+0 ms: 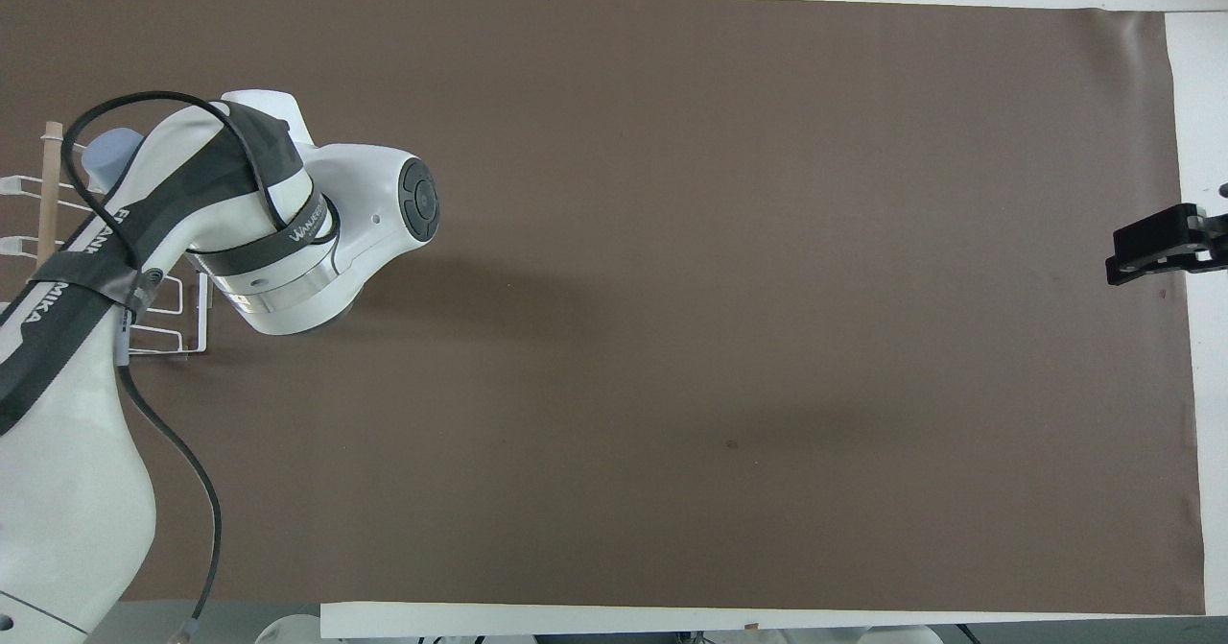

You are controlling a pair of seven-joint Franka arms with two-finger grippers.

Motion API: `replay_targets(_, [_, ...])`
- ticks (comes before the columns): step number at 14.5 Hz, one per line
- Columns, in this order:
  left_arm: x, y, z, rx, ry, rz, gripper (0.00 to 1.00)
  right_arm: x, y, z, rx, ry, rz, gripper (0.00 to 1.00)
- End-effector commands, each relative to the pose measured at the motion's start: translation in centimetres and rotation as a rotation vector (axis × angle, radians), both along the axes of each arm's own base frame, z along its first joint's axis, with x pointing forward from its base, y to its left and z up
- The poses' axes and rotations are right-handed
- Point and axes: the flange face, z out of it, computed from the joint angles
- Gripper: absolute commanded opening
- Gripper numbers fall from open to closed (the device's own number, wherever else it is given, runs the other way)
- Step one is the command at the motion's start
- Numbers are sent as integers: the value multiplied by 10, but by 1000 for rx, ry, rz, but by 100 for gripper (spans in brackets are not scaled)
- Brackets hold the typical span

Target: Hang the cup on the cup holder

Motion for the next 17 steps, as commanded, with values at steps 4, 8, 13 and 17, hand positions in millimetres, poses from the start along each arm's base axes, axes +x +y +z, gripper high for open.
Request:
replay_targets(4, [45, 34, 12, 89, -83, 24, 0, 13, -12, -4, -29, -10, 18, 99])
replay_targets(8, [46, 62, -4, 111, -108, 56, 0, 7, -23, -11, -16, 17, 49, 99])
replay_targets(13, [36, 73, -24, 96, -128, 76, 0, 6, -18, -12, -16, 31, 57, 99])
replay_targets(17, [32, 70, -34, 74, -145, 82, 18, 5, -11, -13, -16, 36, 73, 99])
